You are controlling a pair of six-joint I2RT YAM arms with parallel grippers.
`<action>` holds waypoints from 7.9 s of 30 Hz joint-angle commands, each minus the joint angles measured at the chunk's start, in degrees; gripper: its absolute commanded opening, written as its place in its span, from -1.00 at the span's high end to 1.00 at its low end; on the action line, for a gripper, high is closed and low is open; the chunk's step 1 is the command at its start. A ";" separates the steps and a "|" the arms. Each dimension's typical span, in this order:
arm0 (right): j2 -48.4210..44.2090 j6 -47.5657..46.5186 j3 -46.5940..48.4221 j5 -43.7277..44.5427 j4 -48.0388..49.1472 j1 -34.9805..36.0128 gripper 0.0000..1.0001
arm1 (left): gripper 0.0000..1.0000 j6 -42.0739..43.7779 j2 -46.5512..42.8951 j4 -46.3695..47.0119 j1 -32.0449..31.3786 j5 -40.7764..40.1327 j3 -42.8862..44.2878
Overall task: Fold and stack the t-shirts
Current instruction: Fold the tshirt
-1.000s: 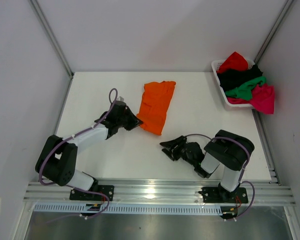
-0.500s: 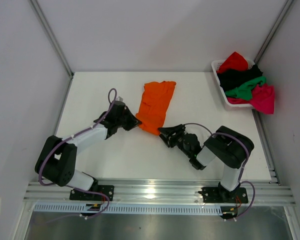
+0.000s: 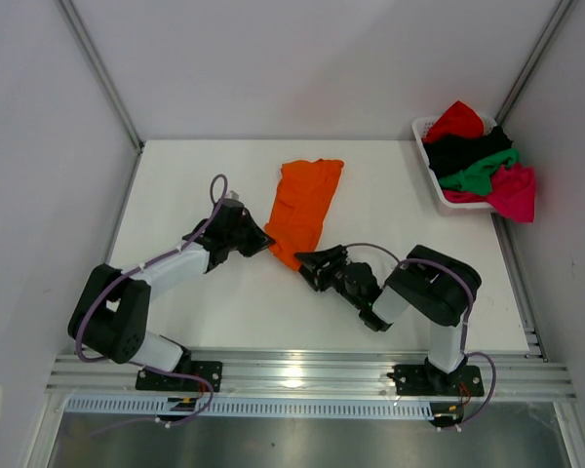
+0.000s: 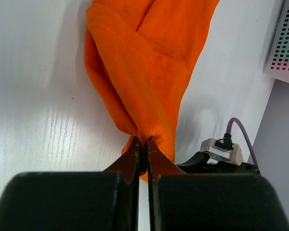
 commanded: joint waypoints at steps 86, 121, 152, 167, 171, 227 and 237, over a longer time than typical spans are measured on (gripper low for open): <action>8.02 1.84 2.69 1.08 14.60 3.41 0.78 | 0.99 1.63 -7.48 2.28 2.87 0.88 -10.36; -47.77 -19.24 -10.85 -9.57 -45.59 -0.20 0.92 | 0.99 -4.70 -26.11 -12.57 -8.56 -1.48 -19.51; -37.44 -27.86 -2.07 -12.18 -42.18 -11.35 0.97 | 0.99 3.82 -9.77 -18.20 -7.15 -7.11 4.11; -26.19 -35.07 10.33 -14.92 -41.39 -15.84 0.97 | 0.99 4.70 -0.99 -17.93 -3.90 -5.36 13.62; -21.54 -36.21 13.76 -16.14 -40.16 -16.72 0.97 | 0.99 5.84 2.43 -18.28 -2.24 -5.01 17.40; 3.09 -42.63 37.49 -15.62 -39.90 -27.36 0.97 | 0.99 27.47 51.58 -16.54 5.50 30.32 80.43; 7.92 -42.19 40.30 -16.32 -34.35 -29.55 0.96 | 0.97 20.79 54.48 -6.33 5.59 35.42 78.84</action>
